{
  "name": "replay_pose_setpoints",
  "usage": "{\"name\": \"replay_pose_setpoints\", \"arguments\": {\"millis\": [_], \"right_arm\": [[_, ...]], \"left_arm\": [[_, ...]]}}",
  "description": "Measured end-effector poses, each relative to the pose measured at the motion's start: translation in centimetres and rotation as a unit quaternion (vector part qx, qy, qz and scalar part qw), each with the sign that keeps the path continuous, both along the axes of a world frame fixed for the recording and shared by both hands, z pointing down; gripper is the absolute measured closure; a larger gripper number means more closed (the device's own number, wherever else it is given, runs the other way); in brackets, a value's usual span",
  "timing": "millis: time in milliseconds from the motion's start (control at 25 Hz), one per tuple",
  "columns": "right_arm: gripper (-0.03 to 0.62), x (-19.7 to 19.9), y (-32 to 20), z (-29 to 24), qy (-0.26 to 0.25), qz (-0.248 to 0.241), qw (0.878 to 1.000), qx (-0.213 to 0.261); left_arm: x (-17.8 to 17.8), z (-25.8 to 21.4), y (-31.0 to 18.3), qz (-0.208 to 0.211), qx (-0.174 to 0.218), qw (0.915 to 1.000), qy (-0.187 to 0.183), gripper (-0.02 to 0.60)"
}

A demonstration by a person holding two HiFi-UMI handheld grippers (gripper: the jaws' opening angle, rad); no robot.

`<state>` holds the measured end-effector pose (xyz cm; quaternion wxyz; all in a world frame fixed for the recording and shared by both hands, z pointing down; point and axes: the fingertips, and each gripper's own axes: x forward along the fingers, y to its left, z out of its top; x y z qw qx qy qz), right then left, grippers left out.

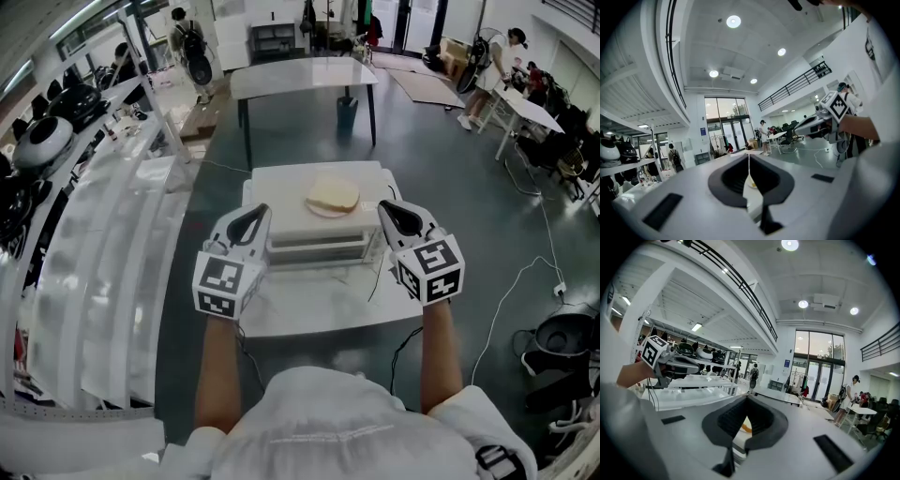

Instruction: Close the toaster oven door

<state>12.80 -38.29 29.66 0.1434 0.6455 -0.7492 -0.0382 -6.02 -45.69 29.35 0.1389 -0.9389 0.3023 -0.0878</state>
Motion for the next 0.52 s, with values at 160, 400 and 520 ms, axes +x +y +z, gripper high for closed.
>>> {"name": "replay_pose_setpoints", "arguments": {"millis": [160, 400, 520], "right_arm": [[0.579, 0.0, -0.1, 0.2, 0.000, 0.000, 1.000, -0.005], [0.579, 0.4, -0.2, 0.3, 0.000, -0.002, 1.000, -0.008], [0.579, 1.0, -0.1, 0.6, 0.000, -0.004, 1.000, -0.010]], "left_arm": [[0.1, 0.8, 0.0, 0.001, -0.008, 1.0000, -0.005, 0.560], [0.1, 0.5, -0.3, -0.004, -0.003, 0.9999, -0.010, 0.560], [0.6, 0.6, -0.1, -0.007, -0.006, 0.9999, -0.009, 0.560]]}}
